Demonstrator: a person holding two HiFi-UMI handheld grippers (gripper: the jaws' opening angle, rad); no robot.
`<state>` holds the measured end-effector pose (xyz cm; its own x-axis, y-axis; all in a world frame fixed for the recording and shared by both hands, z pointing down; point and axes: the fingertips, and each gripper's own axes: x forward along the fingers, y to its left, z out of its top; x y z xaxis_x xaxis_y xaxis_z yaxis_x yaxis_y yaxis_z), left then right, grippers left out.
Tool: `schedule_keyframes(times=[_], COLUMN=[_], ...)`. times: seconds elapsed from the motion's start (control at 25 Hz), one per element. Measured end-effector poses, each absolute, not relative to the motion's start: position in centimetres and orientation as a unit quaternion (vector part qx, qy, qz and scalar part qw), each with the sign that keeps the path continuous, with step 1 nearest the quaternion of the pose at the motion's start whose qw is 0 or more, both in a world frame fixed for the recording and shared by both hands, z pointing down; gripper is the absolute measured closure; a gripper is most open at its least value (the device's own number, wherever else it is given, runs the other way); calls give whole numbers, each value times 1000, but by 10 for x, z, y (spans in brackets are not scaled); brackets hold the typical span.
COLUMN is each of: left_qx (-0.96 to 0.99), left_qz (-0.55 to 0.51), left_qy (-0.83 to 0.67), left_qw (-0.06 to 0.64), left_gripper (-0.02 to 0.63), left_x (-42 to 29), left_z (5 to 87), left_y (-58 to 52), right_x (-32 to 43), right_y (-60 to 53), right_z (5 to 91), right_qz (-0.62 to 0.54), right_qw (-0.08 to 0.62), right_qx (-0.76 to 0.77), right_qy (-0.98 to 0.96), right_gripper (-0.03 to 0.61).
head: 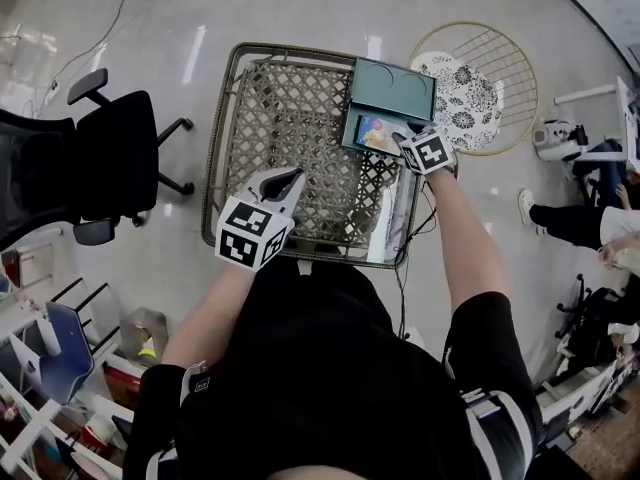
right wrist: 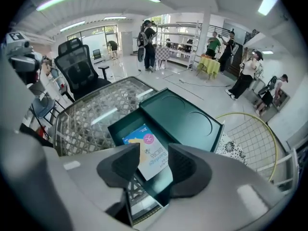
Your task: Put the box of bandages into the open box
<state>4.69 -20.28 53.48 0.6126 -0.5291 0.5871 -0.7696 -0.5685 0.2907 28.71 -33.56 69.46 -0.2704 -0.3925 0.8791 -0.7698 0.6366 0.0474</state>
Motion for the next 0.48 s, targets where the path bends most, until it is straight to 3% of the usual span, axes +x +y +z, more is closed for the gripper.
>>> schedule_keyframes(times=[0.16, 0.24, 0.48], left_qx=[872, 879, 901], left_qz=[214, 210, 182], left_qy=[-363, -355, -327], left_qw=[248, 238, 219], left_gripper=[600, 600, 601], left_x=[53, 54, 70], left_z=[518, 513, 493], left_y=[-215, -220, -241], right_x=[294, 299, 324], right_y=[-317, -308, -274], right_z=[669, 657, 608], right_qz=[226, 218, 223], right_qw=[420, 407, 352], right_qx=[403, 417, 477], right_qy=[-782, -783, -774], right_gripper=[414, 465, 492])
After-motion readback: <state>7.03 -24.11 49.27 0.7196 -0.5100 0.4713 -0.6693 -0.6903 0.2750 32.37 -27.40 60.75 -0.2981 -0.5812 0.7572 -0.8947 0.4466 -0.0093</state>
